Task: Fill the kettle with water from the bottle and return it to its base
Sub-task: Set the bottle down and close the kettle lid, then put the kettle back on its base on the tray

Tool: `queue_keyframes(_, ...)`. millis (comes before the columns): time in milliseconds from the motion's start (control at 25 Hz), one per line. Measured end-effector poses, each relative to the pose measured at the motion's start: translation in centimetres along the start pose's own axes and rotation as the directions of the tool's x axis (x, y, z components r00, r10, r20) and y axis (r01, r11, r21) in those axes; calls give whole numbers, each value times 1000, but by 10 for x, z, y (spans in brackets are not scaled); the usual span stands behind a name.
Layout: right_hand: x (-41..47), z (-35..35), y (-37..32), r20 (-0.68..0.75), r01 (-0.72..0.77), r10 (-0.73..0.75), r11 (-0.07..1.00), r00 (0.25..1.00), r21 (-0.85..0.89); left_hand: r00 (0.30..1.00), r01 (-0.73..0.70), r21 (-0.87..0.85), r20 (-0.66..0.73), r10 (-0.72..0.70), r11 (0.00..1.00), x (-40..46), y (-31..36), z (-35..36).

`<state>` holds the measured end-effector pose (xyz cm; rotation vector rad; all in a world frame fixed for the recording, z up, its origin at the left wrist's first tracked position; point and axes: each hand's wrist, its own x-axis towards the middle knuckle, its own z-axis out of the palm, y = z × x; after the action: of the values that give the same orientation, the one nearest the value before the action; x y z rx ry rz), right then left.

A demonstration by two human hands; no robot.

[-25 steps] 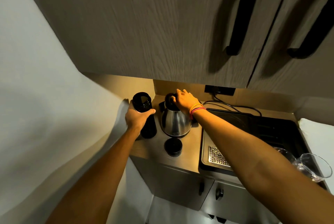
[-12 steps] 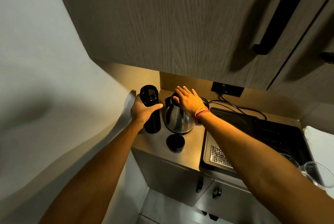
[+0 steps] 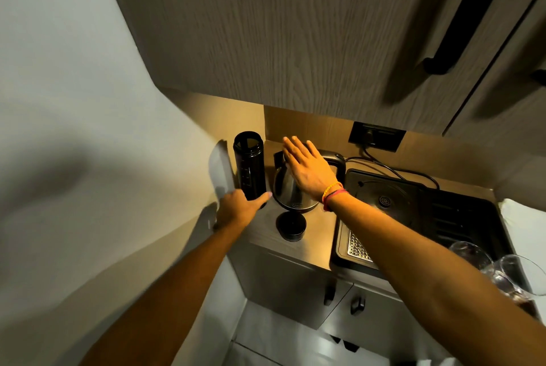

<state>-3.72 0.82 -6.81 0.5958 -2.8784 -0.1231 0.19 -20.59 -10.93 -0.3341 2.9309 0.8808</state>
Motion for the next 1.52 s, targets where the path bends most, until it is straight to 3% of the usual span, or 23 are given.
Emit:
queue_keyframes(80, -27, 15, -12, -124, 268, -281, 957, 952, -111, 997, -59, 143, 47, 53, 988, -17, -5, 17)
queue_keyframes(160, -53, 33, -25, -85, 420, -429, 901, 899, -104, 998, -64, 203, -12, 68, 977, -26, -6, 28)
queue_keyframes(320, -76, 52, -35, 373, 211, -232, 973, 898, 97, 993, -14, -16, -114, 12, 1000, -19, -10, 23)
queue_keyframes(400, -77, 50, -35, 434, 83, -180, 969, 883, 233, 990, 11, -117, -136, -27, 993, -8, -11, 13)
queue_keyframes(480, -67, 35, -32, 327, 56, -174, 939, 929, 340, 986, -9, -247, -162, -32, 969, 2, -9, 4)
queue_keyframes(560, -49, 8, -24, 70, 63, -97, 922, 993, 382, 980, -42, -379, -196, -36, 924, 10, -4, -5)
queue_keyframes(640, -23, -26, -14, -166, 8, 81, 878, 983, 478, 985, -62, -519, -172, -33, 853, 18, 4, -16)
queue_keyframes(720, 5, -61, -9, -277, 2, 202, 805, 939, 593, 993, -99, -651, -112, 33, 752, 24, 15, -28)
queue_keyframes(840, 42, -93, -22, -209, 51, 94, 799, 973, 599, 989, -132, -730, -55, 134, 671, 34, 28, -44)
queue_keyframes(1000, 60, -99, -51, -55, 56, -35, 880, 998, 472, 984, -142, -721, -29, 175, 679, 34, 38, -57)
queue_keyframes(1200, 69, -101, -58, 6, 13, -17, 903, 1000, 429, 986, -150, -691, -47, 163, 707, 31, 41, -61)
queue_keyframes(1400, 69, -94, -78, -25, -208, 237, 896, 971, 393, 984, -177, -622, -92, 154, 763, 26, 44, -57)
queue_keyframes(1520, 54, -84, -70, -31, -154, 187, 882, 982, 446, 988, -148, -659, -68, 138, 737, 22, 40, -58)
